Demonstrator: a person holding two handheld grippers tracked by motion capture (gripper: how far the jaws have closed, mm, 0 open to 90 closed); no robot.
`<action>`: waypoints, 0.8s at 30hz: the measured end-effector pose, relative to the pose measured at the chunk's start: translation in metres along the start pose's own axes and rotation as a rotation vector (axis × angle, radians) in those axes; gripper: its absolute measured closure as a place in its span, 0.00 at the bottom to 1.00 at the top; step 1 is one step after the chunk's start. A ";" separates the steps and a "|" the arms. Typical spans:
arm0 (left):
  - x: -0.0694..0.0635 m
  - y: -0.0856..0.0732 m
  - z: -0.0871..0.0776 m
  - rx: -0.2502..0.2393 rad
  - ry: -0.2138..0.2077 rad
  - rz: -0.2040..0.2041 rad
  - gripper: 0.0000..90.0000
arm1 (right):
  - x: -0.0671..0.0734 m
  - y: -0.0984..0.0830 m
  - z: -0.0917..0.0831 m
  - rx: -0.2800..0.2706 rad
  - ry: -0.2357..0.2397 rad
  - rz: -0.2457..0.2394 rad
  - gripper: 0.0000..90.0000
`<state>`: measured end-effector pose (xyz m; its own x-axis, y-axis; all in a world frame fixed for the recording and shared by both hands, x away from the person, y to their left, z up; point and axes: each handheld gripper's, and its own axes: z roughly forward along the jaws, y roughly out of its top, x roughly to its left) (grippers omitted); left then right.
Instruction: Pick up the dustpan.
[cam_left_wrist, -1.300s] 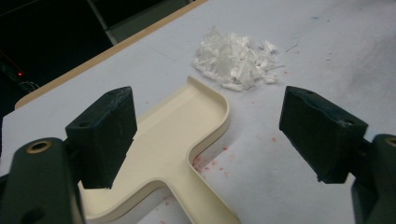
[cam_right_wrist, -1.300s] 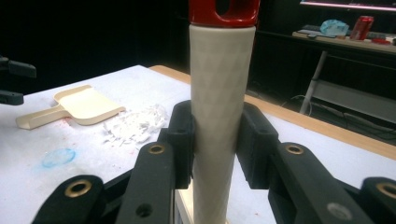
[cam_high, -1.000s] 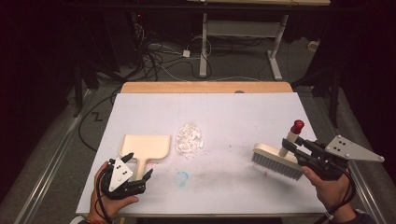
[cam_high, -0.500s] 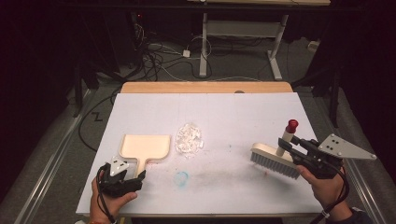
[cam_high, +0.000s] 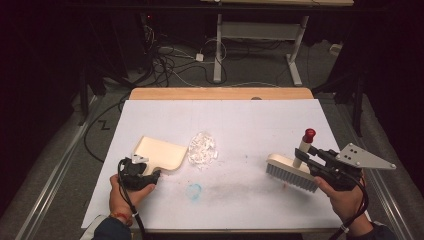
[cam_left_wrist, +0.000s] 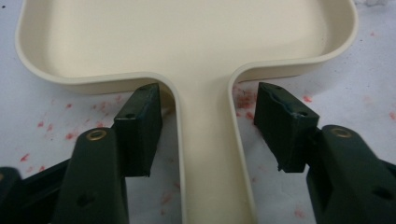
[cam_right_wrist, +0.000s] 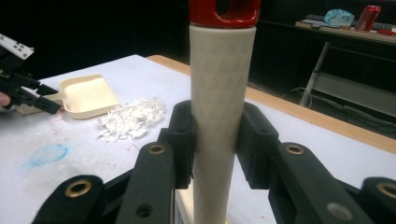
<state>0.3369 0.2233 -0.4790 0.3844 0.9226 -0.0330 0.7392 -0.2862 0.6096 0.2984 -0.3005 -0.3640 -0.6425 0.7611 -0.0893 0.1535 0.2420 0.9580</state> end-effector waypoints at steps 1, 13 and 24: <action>0.001 0.001 0.000 0.002 -0.002 -0.003 0.48 | 0.000 0.000 0.000 0.000 0.000 0.003 0.78; 0.010 0.007 -0.001 0.002 -0.008 0.028 0.70 | 0.000 -0.002 0.002 0.015 0.006 0.010 0.78; 0.027 0.010 -0.037 -0.054 -0.026 0.034 0.71 | -0.002 -0.004 0.003 0.019 0.004 0.015 0.78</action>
<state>0.3341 0.2554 -0.4449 0.4236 0.9053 -0.0316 0.6949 -0.3024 0.6524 0.3017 -0.3011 -0.3689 -0.6429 0.7623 -0.0739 0.1776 0.2423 0.9538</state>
